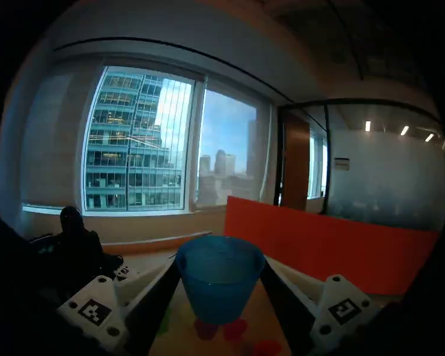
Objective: Pour water
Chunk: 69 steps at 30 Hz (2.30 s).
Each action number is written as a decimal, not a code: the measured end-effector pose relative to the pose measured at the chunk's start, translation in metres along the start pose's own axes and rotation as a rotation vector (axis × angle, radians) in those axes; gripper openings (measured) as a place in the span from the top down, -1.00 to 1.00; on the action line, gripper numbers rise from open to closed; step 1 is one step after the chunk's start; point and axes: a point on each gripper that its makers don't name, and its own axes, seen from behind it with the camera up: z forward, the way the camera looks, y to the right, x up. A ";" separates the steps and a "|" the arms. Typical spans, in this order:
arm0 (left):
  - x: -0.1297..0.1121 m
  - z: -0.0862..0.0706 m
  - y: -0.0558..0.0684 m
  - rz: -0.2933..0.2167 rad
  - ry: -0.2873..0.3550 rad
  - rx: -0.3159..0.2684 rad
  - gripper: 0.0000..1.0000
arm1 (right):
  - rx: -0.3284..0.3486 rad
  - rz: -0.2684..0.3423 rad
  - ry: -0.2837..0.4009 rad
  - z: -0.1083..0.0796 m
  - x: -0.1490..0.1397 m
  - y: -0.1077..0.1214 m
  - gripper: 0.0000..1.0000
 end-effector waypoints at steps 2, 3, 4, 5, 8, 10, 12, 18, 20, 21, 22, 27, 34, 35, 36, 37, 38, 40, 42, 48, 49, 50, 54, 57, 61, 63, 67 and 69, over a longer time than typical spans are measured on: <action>-0.001 0.000 -0.001 0.003 -0.002 0.002 -0.72 | -0.011 -0.005 -0.004 -0.004 -0.002 0.004 -0.82; -0.001 -0.001 -0.001 0.004 -0.004 0.002 -0.72 | -0.015 -0.006 -0.006 -0.006 -0.003 0.006 -0.82; -0.001 -0.001 -0.002 0.005 -0.005 0.003 -0.72 | -0.018 -0.006 -0.009 -0.008 -0.005 0.008 -0.82; -0.001 -0.001 -0.002 0.006 -0.006 0.003 -0.72 | -0.021 -0.007 -0.011 -0.010 -0.007 0.010 -0.83; -0.003 -0.001 -0.003 0.005 -0.014 0.002 -0.72 | -0.033 -0.017 -0.015 -0.015 -0.011 0.015 -0.83; -0.003 -0.001 -0.004 0.007 -0.018 0.004 -0.72 | -0.037 -0.029 -0.016 -0.017 -0.014 0.016 -0.83; -0.004 -0.001 -0.005 0.009 -0.023 0.006 -0.72 | -0.038 -0.039 -0.017 -0.019 -0.018 0.016 -0.83; -0.008 0.002 -0.006 0.019 -0.045 0.008 -0.72 | -0.035 -0.063 -0.032 -0.023 -0.028 0.016 -0.84; -0.011 0.003 -0.005 0.021 -0.054 0.007 -0.72 | -0.034 -0.070 -0.037 -0.024 -0.032 0.016 -0.84; -0.012 0.003 -0.005 0.022 -0.059 0.006 -0.72 | -0.033 -0.072 -0.041 -0.024 -0.034 0.016 -0.84; -0.014 0.004 -0.005 0.023 -0.066 0.005 -0.72 | -0.030 -0.072 -0.045 -0.024 -0.037 0.015 -0.84; -0.022 0.006 -0.004 0.031 -0.092 -0.001 -0.72 | -0.022 -0.072 -0.061 -0.025 -0.050 0.014 -0.85; -0.033 0.010 -0.004 0.041 -0.135 -0.009 -0.73 | -0.041 -0.070 -0.099 -0.028 -0.079 0.021 -0.85; -0.035 0.010 -0.004 0.042 -0.142 -0.011 -0.73 | -0.042 -0.067 -0.105 -0.029 -0.083 0.022 -0.85; -0.037 0.011 -0.004 0.044 -0.151 -0.012 -0.73 | -0.044 -0.064 -0.109 -0.030 -0.087 0.023 -0.85; -0.040 0.011 -0.004 0.045 -0.161 -0.013 -0.73 | -0.047 -0.061 -0.114 -0.031 -0.092 0.024 -0.85; -0.043 0.012 -0.004 0.046 -0.170 -0.015 -0.73 | -0.050 -0.059 -0.118 -0.031 -0.096 0.025 -0.86; -0.049 0.013 -0.005 0.048 -0.190 -0.016 -0.73 | -0.051 -0.059 -0.129 -0.032 -0.105 0.025 -0.86; -0.055 0.013 -0.005 0.050 -0.209 -0.018 -0.73 | -0.051 -0.058 -0.140 -0.033 -0.113 0.026 -0.86; -0.068 0.013 -0.005 0.062 -0.253 -0.035 -0.74 | -0.040 -0.054 -0.174 -0.034 -0.133 0.026 -0.88; -0.070 0.014 -0.005 0.063 -0.260 -0.038 -0.73 | -0.038 -0.056 -0.179 -0.034 -0.136 0.026 -0.88; -0.072 0.014 -0.005 0.064 -0.266 -0.041 -0.73 | -0.036 -0.057 -0.184 -0.034 -0.139 0.025 -0.88; -0.080 0.014 -0.006 0.063 -0.291 -0.047 -0.73 | -0.024 -0.058 -0.211 -0.033 -0.154 0.024 -0.88; -0.088 0.014 -0.008 0.064 -0.310 -0.049 -0.73 | -0.016 -0.062 -0.235 -0.032 -0.168 0.023 -0.88; -0.098 0.013 -0.009 0.061 -0.332 -0.053 -0.73 | -0.005 -0.069 -0.259 -0.030 -0.183 0.020 -0.88; -0.101 0.013 -0.010 0.059 -0.341 -0.054 -0.73 | 0.001 -0.067 -0.268 -0.029 -0.190 0.018 -0.88; -0.109 0.013 -0.012 0.057 -0.361 -0.057 -0.74 | 0.010 -0.055 -0.291 -0.027 -0.204 0.017 -0.88; -0.113 0.013 -0.013 0.057 -0.373 -0.057 -0.74 | 0.014 -0.049 -0.303 -0.027 -0.211 0.017 -0.88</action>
